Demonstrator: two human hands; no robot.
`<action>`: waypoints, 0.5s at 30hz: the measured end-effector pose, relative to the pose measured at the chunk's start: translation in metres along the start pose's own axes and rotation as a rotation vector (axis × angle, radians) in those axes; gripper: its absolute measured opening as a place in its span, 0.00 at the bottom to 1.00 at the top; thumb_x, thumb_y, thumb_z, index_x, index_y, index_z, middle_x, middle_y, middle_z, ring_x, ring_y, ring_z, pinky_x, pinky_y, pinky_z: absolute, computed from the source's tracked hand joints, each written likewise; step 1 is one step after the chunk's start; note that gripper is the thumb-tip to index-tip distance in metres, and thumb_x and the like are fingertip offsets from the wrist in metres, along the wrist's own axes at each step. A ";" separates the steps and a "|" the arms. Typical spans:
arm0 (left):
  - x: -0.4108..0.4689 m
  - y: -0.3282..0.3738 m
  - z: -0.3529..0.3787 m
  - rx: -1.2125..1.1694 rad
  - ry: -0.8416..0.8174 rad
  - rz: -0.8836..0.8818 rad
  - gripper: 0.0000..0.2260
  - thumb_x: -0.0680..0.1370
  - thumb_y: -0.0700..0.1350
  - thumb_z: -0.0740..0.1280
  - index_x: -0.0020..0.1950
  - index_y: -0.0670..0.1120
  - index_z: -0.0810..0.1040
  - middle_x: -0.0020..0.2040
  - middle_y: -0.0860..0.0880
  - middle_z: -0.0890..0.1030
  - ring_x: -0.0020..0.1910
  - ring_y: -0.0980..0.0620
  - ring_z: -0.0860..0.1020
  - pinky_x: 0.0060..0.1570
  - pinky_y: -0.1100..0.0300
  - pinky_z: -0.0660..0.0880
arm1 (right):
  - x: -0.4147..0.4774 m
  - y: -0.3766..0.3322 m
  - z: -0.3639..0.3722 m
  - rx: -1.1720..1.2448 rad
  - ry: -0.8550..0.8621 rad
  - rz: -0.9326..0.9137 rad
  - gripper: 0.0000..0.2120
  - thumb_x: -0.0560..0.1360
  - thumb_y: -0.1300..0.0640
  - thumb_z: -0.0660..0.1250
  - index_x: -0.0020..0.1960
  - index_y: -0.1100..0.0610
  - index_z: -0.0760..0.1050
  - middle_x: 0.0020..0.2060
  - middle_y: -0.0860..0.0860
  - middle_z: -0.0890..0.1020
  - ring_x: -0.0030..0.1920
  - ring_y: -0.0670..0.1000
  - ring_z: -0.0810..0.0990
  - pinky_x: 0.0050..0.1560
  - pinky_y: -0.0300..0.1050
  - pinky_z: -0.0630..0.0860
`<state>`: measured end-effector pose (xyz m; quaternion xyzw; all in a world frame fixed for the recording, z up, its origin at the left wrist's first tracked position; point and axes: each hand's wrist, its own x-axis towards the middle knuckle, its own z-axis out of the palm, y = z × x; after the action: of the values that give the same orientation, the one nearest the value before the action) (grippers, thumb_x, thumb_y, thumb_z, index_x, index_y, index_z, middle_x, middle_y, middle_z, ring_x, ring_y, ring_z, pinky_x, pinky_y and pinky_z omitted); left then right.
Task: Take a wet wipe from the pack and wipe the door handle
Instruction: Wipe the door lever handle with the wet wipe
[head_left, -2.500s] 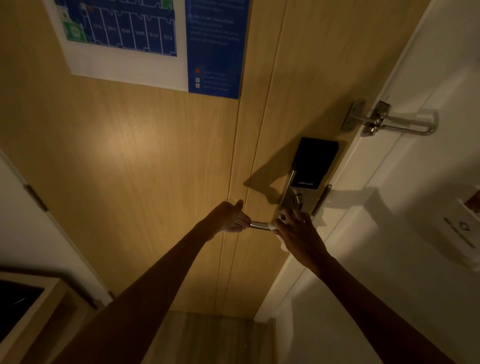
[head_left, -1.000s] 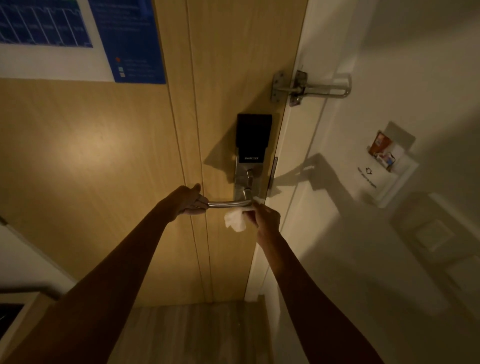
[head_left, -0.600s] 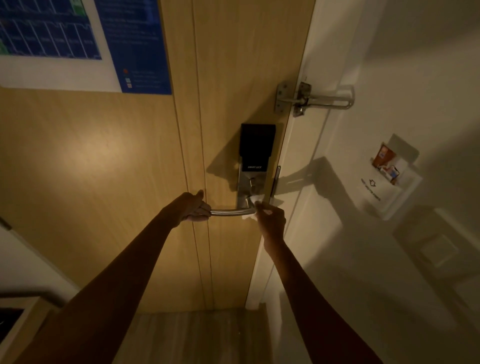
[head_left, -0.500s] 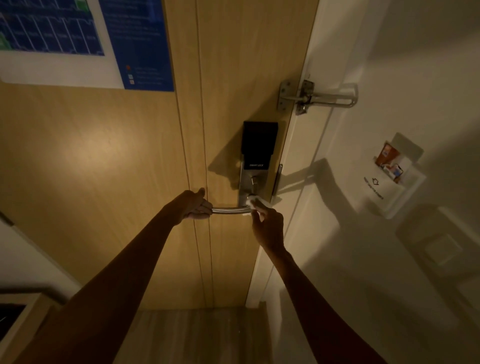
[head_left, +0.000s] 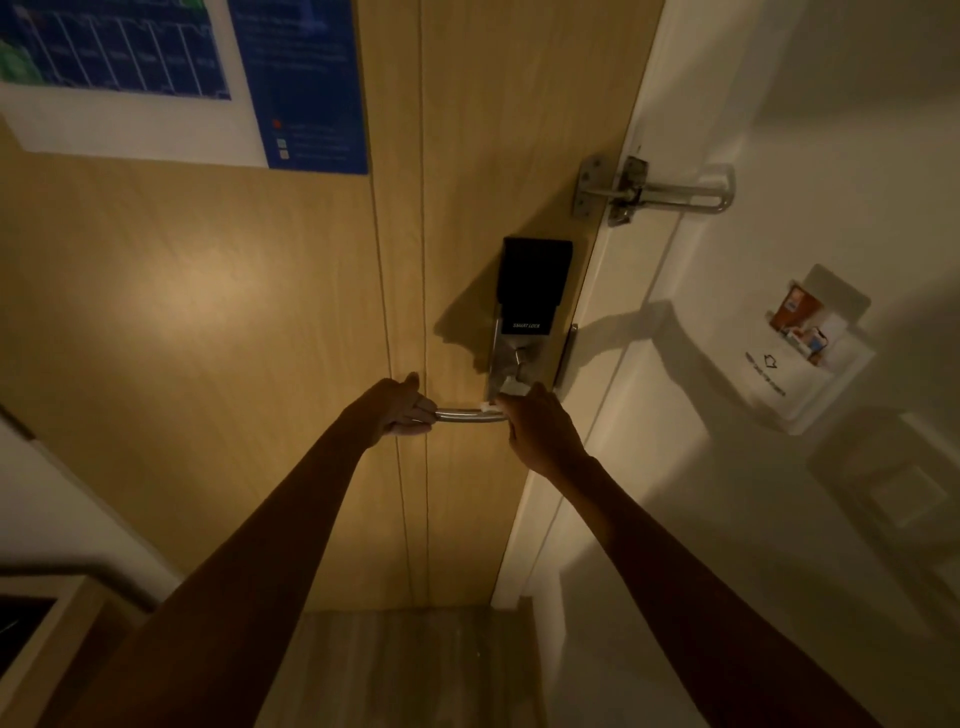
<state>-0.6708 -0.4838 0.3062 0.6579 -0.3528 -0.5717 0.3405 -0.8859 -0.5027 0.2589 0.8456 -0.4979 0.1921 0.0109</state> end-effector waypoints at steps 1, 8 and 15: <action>0.000 0.000 0.000 0.004 -0.006 0.001 0.25 0.84 0.51 0.51 0.58 0.31 0.77 0.58 0.33 0.80 0.43 0.45 0.81 0.50 0.56 0.78 | 0.005 -0.003 -0.001 -0.017 -0.022 0.021 0.16 0.77 0.62 0.66 0.64 0.53 0.74 0.57 0.56 0.80 0.60 0.56 0.78 0.57 0.47 0.77; 0.002 0.003 -0.002 0.032 -0.041 -0.011 0.26 0.84 0.52 0.51 0.56 0.31 0.79 0.57 0.34 0.81 0.41 0.47 0.82 0.35 0.63 0.81 | -0.001 -0.003 -0.003 0.052 -0.012 0.046 0.12 0.78 0.61 0.65 0.62 0.56 0.75 0.55 0.54 0.82 0.57 0.54 0.81 0.58 0.46 0.77; 0.008 -0.002 -0.012 0.000 -0.114 -0.013 0.26 0.84 0.52 0.51 0.60 0.30 0.76 0.60 0.32 0.79 0.58 0.39 0.80 0.54 0.55 0.80 | -0.013 0.001 0.004 0.229 -0.027 0.025 0.16 0.79 0.59 0.65 0.66 0.56 0.75 0.63 0.55 0.79 0.65 0.54 0.76 0.68 0.50 0.72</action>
<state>-0.6576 -0.4887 0.3021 0.6264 -0.3672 -0.6106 0.3161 -0.8906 -0.4932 0.2506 0.8377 -0.4832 0.2363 -0.0947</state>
